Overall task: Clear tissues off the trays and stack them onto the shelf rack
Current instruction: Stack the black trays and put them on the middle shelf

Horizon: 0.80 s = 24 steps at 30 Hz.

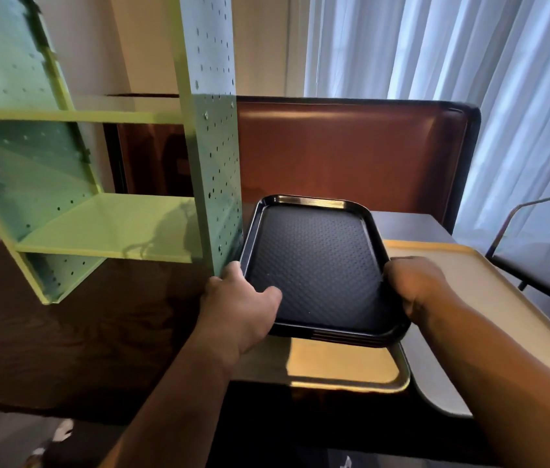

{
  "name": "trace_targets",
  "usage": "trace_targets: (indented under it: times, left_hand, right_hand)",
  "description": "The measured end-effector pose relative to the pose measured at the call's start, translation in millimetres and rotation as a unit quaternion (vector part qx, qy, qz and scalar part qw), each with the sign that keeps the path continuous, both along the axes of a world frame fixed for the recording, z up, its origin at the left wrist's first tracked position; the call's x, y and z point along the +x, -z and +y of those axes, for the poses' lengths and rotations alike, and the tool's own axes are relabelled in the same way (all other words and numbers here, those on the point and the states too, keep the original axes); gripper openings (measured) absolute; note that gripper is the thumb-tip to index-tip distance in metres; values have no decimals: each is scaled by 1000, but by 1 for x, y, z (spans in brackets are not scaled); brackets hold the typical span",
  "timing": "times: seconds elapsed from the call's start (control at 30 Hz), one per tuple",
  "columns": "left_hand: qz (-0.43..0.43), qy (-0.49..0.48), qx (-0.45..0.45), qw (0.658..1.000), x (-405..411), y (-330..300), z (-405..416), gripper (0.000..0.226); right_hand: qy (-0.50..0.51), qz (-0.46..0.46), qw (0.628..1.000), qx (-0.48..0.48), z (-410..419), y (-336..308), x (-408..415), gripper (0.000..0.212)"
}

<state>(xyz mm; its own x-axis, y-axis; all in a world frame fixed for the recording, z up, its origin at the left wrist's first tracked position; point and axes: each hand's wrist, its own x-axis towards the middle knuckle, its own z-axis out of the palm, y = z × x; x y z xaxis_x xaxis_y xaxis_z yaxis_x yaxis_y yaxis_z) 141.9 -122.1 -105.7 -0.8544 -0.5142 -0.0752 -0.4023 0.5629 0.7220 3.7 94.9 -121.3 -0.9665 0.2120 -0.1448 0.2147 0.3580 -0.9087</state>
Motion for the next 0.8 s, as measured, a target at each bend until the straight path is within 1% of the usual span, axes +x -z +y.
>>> trace_targets:
  times: [0.1, 0.2, 0.3, 0.4, 0.5, 0.6, 0.67, 0.73, 0.8]
  left_hand:
    - [-6, -6, -13, 1000, -21, 4, 9, 83]
    - [14, 13, 14, 1000, -40, 9, 16, 81]
    - [12, 36, 3, 999, -47, 12, 13, 76]
    - [8, 47, -16, 999, -53, 19, 5, 71]
    - [-43, 80, -49, 995, -52, 28, 3, 74]
    - [-94, 108, -107, 984, -46, 34, 9, 75]
    - [-113, 120, -128, 978, -42, 37, 11, 74]
    - [-123, 129, -136, 975, -41, 38, 10, 72]
    - [-117, 129, -132, 976, -41, 39, 8, 68]
  right_hand:
    - [4, 16, 999, 35, -12, -3, -24, 13]
    - [-5, 19, 994, 105, -19, 4, -58, 18]
    - [-44, 16, 986, 161, -24, 10, -71, 25]
    - [-101, 13, 968, 231, -35, 17, -79, 29]
    - [-104, -13, 956, 274, -42, 22, -85, 39]
    - [-103, -30, 953, 284, -40, 27, -92, 48]
    - [-122, -32, 939, 319, -39, 25, -89, 40]
    - [-148, -30, 917, 370, -40, 19, -87, 31]
    - [-180, -45, 894, 409, -41, 11, -87, 32]
